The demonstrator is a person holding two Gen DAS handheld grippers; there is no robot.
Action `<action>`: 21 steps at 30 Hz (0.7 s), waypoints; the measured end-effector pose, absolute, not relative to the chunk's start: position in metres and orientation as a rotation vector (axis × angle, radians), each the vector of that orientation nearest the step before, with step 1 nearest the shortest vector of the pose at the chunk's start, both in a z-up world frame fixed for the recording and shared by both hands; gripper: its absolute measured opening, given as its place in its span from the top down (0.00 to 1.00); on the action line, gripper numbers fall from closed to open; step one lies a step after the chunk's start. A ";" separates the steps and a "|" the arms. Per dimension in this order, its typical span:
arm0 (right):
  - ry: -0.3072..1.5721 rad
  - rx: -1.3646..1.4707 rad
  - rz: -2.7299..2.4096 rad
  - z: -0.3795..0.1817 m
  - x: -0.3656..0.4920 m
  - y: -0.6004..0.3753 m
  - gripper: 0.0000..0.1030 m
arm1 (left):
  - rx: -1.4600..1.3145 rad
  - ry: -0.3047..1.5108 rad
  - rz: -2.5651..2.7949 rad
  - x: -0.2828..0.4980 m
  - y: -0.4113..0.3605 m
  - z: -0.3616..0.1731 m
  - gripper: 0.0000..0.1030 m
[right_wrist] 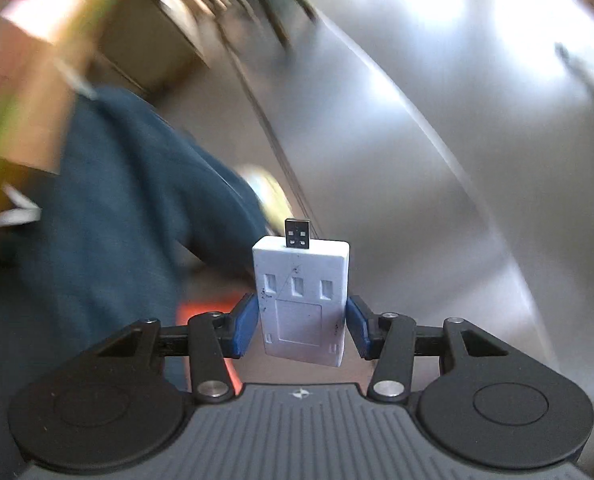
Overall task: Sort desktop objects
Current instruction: 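Carry the battery case over the pink box and drop it in with the right gripper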
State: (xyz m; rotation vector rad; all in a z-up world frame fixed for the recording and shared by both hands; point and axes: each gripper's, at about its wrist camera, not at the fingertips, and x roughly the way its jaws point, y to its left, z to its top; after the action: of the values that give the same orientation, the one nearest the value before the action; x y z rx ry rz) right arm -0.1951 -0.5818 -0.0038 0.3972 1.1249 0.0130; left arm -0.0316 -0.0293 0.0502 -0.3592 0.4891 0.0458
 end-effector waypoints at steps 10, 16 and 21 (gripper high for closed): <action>0.850 0.179 0.457 0.128 -0.124 -0.436 0.53 | -0.189 0.647 -0.070 -0.043 -0.013 0.045 0.00; 0.944 -0.037 0.569 0.095 -0.024 -0.313 0.53 | -0.147 0.640 -0.097 -0.054 -0.006 0.038 0.00; 0.910 -0.154 0.585 0.073 0.002 -0.267 0.53 | -0.086 0.616 -0.113 -0.057 -0.009 0.039 0.00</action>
State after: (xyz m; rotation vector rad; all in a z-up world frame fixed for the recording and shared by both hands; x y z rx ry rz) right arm 0.0021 -0.2671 0.0734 -0.1536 0.9099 0.5853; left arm -0.0575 -0.0095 0.0394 -0.0860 0.6155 -0.1129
